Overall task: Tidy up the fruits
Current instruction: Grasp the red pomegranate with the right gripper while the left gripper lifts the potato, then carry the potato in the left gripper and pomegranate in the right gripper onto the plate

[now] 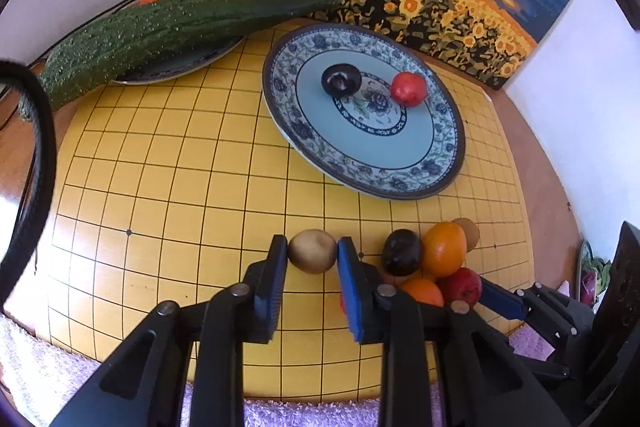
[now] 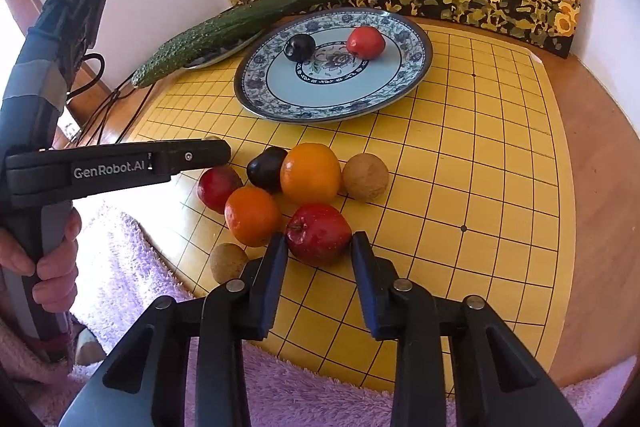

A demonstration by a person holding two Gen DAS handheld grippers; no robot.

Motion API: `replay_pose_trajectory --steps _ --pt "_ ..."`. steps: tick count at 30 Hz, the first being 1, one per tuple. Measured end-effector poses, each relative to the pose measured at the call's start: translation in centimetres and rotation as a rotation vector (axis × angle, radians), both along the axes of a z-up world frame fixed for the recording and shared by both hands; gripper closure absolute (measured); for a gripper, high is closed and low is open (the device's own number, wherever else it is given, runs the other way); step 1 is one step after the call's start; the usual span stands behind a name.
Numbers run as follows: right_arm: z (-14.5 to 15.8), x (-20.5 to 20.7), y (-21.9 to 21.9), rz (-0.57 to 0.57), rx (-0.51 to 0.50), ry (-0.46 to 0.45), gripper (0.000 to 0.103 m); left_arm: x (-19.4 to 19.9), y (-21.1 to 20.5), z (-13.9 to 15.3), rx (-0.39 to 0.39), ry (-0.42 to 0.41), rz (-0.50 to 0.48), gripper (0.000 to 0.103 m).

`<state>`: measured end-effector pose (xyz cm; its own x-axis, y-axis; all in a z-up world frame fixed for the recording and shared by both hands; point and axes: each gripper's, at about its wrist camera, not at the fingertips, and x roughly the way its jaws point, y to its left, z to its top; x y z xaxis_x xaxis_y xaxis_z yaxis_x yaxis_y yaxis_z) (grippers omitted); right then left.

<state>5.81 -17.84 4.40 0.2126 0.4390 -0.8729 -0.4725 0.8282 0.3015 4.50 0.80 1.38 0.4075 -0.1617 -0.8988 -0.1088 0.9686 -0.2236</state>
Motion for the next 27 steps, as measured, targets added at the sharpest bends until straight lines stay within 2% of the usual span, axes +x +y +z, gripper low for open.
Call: replay_pose_trajectory --steps 17,27 --pt "2.0 -0.3 -1.0 -0.036 0.044 -0.066 0.069 0.3 -0.3 2.5 0.019 -0.061 -0.008 0.076" --pt "2.8 1.1 -0.7 -0.030 0.050 -0.106 0.069 1.7 -0.8 3.3 0.036 -0.085 -0.025 0.076"
